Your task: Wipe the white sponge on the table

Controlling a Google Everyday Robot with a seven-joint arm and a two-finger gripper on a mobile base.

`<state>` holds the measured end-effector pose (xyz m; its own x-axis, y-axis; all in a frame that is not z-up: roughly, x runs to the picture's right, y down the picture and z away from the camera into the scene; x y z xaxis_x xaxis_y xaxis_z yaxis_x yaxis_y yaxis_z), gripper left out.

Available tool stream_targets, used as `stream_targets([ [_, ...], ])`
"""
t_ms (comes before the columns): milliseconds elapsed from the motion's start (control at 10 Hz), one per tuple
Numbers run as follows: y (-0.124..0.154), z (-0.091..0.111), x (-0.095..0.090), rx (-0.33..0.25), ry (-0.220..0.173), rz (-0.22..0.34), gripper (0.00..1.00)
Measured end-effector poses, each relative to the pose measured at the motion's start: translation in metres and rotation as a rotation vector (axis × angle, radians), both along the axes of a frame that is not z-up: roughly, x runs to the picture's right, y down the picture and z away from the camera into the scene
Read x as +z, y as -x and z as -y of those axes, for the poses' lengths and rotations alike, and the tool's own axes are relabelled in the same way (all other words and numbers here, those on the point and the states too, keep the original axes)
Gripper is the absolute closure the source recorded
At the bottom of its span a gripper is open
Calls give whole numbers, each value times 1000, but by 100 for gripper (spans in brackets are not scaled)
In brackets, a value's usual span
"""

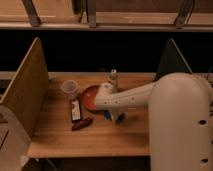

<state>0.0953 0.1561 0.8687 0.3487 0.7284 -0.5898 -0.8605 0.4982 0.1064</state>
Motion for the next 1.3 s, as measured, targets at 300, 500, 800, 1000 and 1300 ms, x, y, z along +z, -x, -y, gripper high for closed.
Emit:
stream_targets([
  [300,48,11,12,36,-39,221,20],
  [500,73,9,12,31,-38,345,20],
  [800,71,-14,15,57,-5,423,20],
  [1000,55,-19,16,74,-2,422,28],
  [1300,48,-12,13,49,-12,416,59],
])
